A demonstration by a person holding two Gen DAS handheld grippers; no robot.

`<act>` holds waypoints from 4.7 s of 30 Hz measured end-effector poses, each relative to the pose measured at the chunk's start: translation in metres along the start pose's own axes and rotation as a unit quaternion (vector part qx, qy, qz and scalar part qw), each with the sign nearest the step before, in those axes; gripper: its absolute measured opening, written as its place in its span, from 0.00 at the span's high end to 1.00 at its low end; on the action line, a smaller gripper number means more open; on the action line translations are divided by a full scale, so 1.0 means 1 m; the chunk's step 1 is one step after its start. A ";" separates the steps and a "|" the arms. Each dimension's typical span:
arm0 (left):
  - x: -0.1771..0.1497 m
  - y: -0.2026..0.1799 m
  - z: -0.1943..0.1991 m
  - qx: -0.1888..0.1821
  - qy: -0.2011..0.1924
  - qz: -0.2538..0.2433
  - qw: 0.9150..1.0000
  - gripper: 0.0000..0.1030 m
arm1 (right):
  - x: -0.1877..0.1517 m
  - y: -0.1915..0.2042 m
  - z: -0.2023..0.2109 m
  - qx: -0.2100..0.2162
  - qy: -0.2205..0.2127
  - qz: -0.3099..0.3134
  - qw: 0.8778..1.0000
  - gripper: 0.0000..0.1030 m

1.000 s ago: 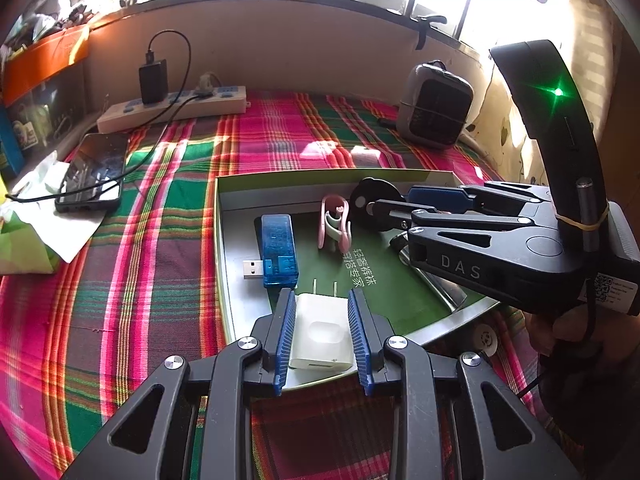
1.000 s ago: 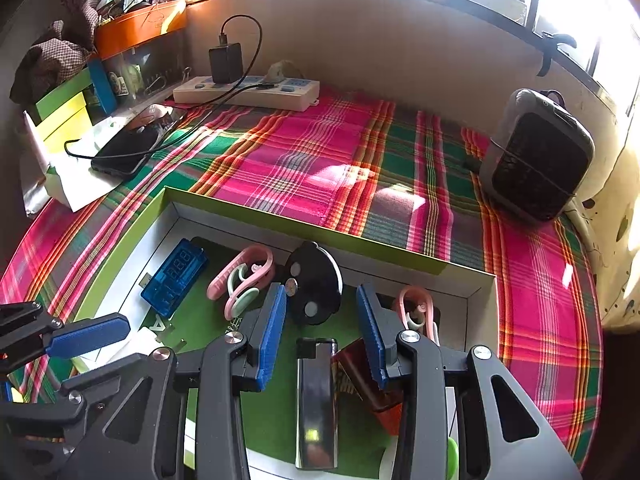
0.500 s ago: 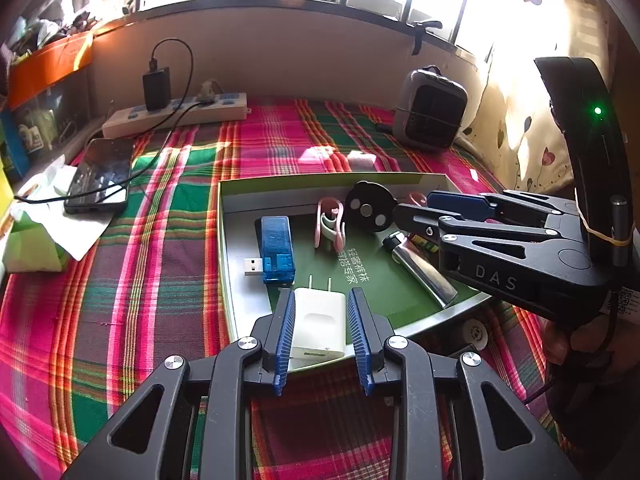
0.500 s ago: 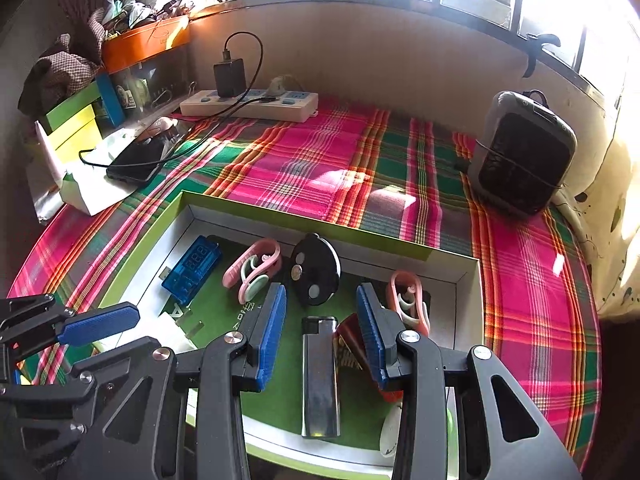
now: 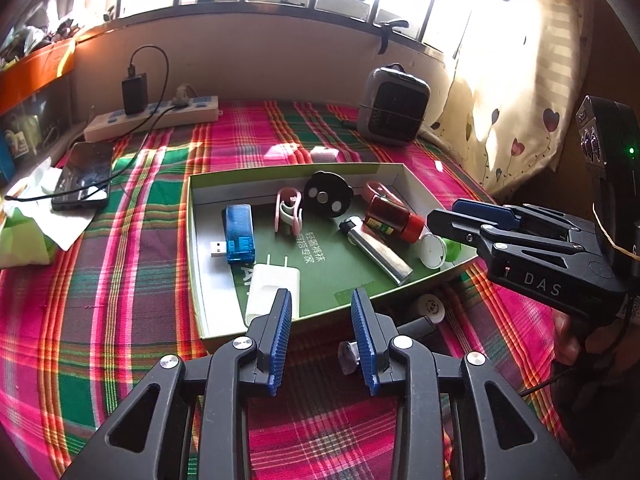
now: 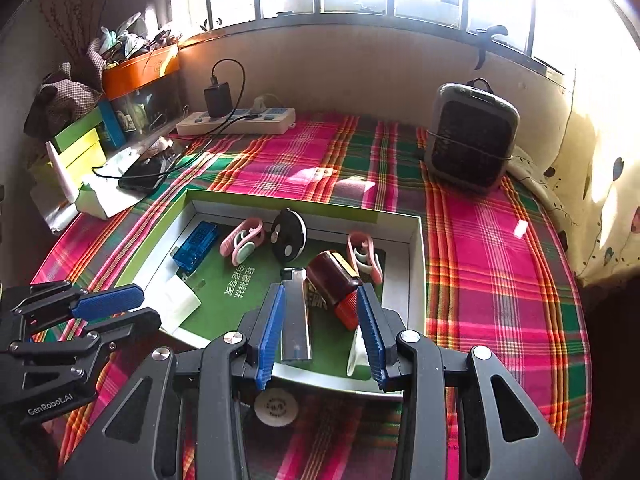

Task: Organize rigid objects
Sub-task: 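Grasp the black flashlight with left gripper while right gripper approaches the white round jar, then close right gripper on the white round jar while left gripper lifts the flashlight, then carry the flashlight in left gripper and jar in right gripper over the box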

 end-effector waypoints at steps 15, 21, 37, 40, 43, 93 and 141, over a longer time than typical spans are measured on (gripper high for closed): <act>-0.020 -0.036 -0.002 -0.036 0.018 -0.057 0.998 0.61 | -0.040 -0.006 0.035 -0.008 -0.013 -0.039 0.999 0.63; -0.029 -0.043 0.004 -0.049 0.021 -0.067 0.996 0.61 | -0.051 -0.008 0.041 -0.010 -0.015 -0.053 0.998 0.63; -0.031 -0.058 -0.010 -0.034 0.033 -0.109 0.993 0.60 | -0.075 -0.015 0.049 -0.008 -0.013 -0.080 0.997 0.63; -0.030 -0.063 -0.015 -0.036 0.033 -0.116 0.992 0.60 | -0.078 -0.017 0.050 -0.007 -0.013 -0.084 0.996 0.63; -0.031 -0.068 -0.021 -0.033 0.042 -0.121 0.991 0.60 | -0.080 -0.017 0.050 -0.005 -0.013 -0.087 0.996 0.63; -0.067 0.032 0.010 0.038 0.031 0.015 0.999 0.78 | -0.073 0.020 -0.014 -0.018 0.039 -0.046 0.998 0.54; -0.061 0.032 0.017 0.023 0.020 0.023 0.999 0.79 | -0.075 0.028 0.002 -0.004 0.011 -0.057 0.998 0.72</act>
Point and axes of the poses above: each gripper's, at about its wrist camera, not at the fingertips, and z roughly against the way its jaws point, y to its left, x to its top, the point moved 6 cm from there along -z, roughly the way its jaws point, and after that the axes turned 14 degrees about x, right-handed, at the moved point
